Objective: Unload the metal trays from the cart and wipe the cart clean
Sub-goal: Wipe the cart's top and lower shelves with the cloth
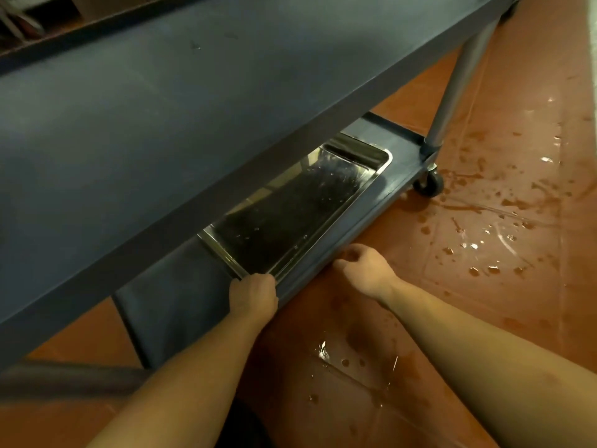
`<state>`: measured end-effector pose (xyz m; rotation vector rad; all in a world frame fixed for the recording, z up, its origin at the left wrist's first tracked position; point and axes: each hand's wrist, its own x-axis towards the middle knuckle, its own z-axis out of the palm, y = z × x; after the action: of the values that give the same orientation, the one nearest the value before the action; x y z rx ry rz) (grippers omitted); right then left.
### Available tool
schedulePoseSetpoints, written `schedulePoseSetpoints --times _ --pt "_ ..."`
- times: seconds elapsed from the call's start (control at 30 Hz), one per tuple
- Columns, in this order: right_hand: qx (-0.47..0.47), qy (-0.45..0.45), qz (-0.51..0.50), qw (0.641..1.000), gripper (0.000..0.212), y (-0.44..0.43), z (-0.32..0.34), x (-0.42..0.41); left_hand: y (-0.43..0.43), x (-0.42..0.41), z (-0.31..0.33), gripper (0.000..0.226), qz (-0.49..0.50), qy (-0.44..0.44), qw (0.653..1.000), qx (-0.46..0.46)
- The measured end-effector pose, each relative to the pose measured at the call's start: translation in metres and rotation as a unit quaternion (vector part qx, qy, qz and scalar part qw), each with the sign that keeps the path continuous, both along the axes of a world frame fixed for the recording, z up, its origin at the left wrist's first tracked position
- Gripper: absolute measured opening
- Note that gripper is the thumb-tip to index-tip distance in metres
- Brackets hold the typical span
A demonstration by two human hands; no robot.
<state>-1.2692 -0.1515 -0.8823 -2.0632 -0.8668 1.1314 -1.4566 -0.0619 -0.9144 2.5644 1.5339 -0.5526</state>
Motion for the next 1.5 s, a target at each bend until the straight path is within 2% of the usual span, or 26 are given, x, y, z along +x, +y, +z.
schedulePoseSetpoints --times 0.17,0.43,0.57,0.7,0.77,0.87,0.97,1.03,1.07,1.1,1.13,1.2,1.23,1.27,1.3,1.5 --pt "-0.006 0.004 -0.002 1.000 0.046 0.004 -0.007 -0.001 0.009 -0.006 -0.014 0.017 -0.023 -0.041 0.998 0.047" --pt "-0.040 0.033 0.013 0.999 0.044 0.012 -0.014 -0.014 0.000 -0.009 -0.009 0.014 -0.071 -0.091 0.991 0.068" --pt "-0.054 0.107 -0.073 0.990 0.043 0.026 -0.011 -0.023 -0.019 -0.001 0.006 0.010 -0.103 -0.131 0.984 0.057" --pt "-0.040 0.198 -0.199 0.959 0.035 0.038 -0.011 -0.026 -0.039 0.006 0.019 0.017 -0.139 -0.163 0.976 0.031" --pt "-0.034 0.185 -0.252 0.949 0.032 0.041 -0.015 -0.021 -0.045 0.005 0.023 0.021 -0.170 -0.166 0.971 0.022" --pt "-0.046 0.147 -0.261 0.953 0.029 0.041 -0.018 -0.013 -0.047 -0.003 0.028 0.027 -0.187 -0.166 0.968 0.004" --pt "-0.055 0.156 -0.245 0.955 0.019 0.043 -0.019 -0.011 -0.048 -0.020 0.028 0.043 -0.130 -0.182 0.975 -0.012" --pt "-0.053 0.153 -0.248 0.955 0.012 0.043 -0.021 -0.006 -0.049 -0.031 0.029 0.054 0.006 -0.266 0.964 0.023" --pt "-0.050 0.143 -0.253 0.956 0.011 0.042 -0.022 -0.003 -0.048 -0.034 0.030 0.056 0.112 -0.320 0.939 0.055" --pt "-0.047 0.131 -0.258 0.956 0.011 0.042 -0.024 0.001 -0.045 -0.035 0.031 0.058 0.234 -0.363 0.899 0.070" --pt "-0.046 0.116 -0.262 0.957 0.010 0.041 -0.025 0.004 -0.042 -0.034 0.032 0.063 0.358 -0.399 0.843 0.040" --pt "-0.040 0.102 -0.269 0.957 0.006 0.040 -0.027 0.007 -0.037 -0.026 0.034 0.064 0.531 -0.471 0.694 -0.123" --pt "-0.036 0.107 -0.275 0.955 0.005 0.040 -0.029 0.008 -0.036 -0.022 0.034 0.058 0.566 -0.500 0.622 -0.207" --pt "-0.031 0.114 -0.283 0.952 0.006 0.040 -0.029 0.009 -0.033 -0.018 0.034 0.050 0.575 -0.523 0.570 -0.267" --pt "-0.027 0.120 -0.289 0.950 0.007 0.040 -0.030 0.009 -0.030 -0.016 0.033 0.042 0.566 -0.538 0.547 -0.301" --pt "-0.011 0.131 -0.313 0.941 0.009 0.026 -0.022 0.019 -0.024 0.008 0.035 0.033 0.551 -0.546 0.537 -0.331"
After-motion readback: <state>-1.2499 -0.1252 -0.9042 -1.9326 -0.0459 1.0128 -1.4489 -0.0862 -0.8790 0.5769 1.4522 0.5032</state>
